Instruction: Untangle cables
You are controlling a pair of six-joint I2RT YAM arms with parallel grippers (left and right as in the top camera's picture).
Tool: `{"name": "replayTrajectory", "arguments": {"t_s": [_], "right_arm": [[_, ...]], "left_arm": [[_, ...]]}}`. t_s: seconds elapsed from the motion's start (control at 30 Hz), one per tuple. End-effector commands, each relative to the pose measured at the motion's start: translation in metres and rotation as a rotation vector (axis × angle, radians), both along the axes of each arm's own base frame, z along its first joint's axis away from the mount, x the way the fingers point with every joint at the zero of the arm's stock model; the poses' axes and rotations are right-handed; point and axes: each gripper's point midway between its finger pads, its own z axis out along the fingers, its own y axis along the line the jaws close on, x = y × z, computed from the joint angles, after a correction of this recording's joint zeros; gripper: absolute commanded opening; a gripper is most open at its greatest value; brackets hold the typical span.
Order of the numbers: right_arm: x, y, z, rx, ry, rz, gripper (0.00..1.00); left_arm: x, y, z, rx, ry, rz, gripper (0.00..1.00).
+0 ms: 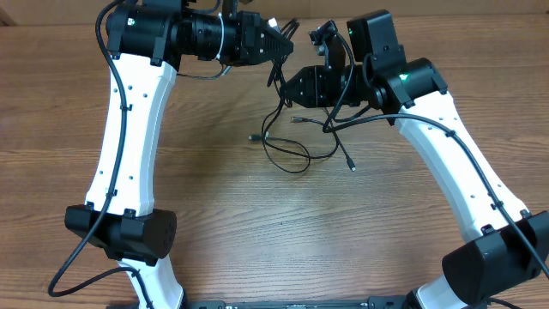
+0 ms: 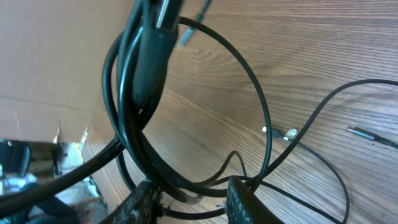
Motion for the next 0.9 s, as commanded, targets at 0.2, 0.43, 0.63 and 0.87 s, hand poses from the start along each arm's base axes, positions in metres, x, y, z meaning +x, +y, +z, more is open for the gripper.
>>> {"name": "replayTrajectory", "arguments": {"t_s": [0.2, 0.43, 0.63, 0.87], "right_arm": [[0.017, 0.009, 0.008, 0.065, -0.029, -0.032, 0.4], [0.023, 0.007, 0.009, 0.046, -0.074, -0.043, 0.38], [0.031, 0.009, 0.018, 0.058, -0.138, -0.039, 0.36], [0.048, -0.001, 0.017, 0.003, -0.191, -0.119, 0.2]], "left_arm": [[-0.007, -0.011, 0.034, -0.151, 0.093, -0.039, 0.04], [-0.008, -0.012, 0.038, -0.17, 0.126, -0.037, 0.04], [-0.008, -0.012, 0.038, -0.17, 0.13, -0.034, 0.04], [-0.008, -0.012, 0.037, -0.174, 0.168, -0.022, 0.04]]}}
